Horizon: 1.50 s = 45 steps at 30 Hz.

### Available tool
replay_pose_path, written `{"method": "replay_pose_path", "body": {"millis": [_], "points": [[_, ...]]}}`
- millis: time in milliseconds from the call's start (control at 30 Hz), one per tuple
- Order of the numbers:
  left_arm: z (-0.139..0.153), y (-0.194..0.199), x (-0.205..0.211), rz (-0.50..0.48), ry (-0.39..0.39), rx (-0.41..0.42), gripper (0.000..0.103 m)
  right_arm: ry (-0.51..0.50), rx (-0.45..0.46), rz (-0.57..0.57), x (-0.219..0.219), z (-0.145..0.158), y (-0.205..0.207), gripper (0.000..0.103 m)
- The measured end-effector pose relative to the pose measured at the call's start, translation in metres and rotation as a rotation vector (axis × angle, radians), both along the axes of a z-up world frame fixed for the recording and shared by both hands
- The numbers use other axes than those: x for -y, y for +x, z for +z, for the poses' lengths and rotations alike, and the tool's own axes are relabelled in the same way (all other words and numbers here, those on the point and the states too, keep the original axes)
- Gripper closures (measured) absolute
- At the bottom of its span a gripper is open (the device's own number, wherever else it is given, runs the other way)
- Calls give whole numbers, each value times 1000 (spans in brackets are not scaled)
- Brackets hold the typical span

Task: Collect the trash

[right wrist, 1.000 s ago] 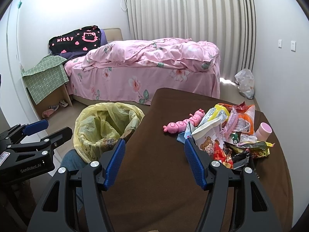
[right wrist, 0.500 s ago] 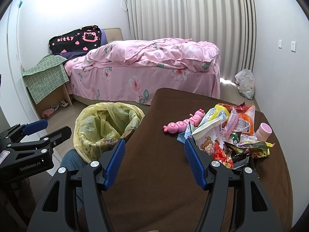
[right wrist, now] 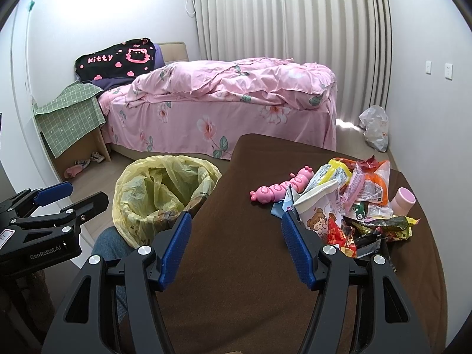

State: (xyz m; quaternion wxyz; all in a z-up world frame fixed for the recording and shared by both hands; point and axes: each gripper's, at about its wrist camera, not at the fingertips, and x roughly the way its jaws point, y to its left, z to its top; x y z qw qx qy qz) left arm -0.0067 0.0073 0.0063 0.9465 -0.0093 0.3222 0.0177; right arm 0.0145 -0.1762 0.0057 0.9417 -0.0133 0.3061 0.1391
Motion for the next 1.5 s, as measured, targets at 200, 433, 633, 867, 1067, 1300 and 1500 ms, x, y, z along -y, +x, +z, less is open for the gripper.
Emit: {"method": "replay_pose_path", "body": {"millis": [200, 433, 633, 867, 1067, 1300, 1500], "points": [[0, 0, 0, 0, 0, 1, 23, 0, 0, 0, 0, 0, 0, 43], [1, -1, 0, 0, -1, 2, 23, -1, 1, -1, 0, 0, 0, 43], [-1, 2, -7, 10, -7, -1, 23, -3, -3, -1, 1, 0, 0, 43], [-10, 15, 4, -38, 0, 5, 23, -28, 27, -80, 35, 1, 3, 43], [-32, 50, 26, -154, -52, -28, 23, -52, 11, -215, 97, -8, 15, 43], [-53, 89, 84, -333, -83, -60, 22, -45, -33, -279, 164, -35, 21, 43], [-66, 120, 135, -438, -70, -73, 20, 53, -120, -221, 188, -62, 25, 43]]}}
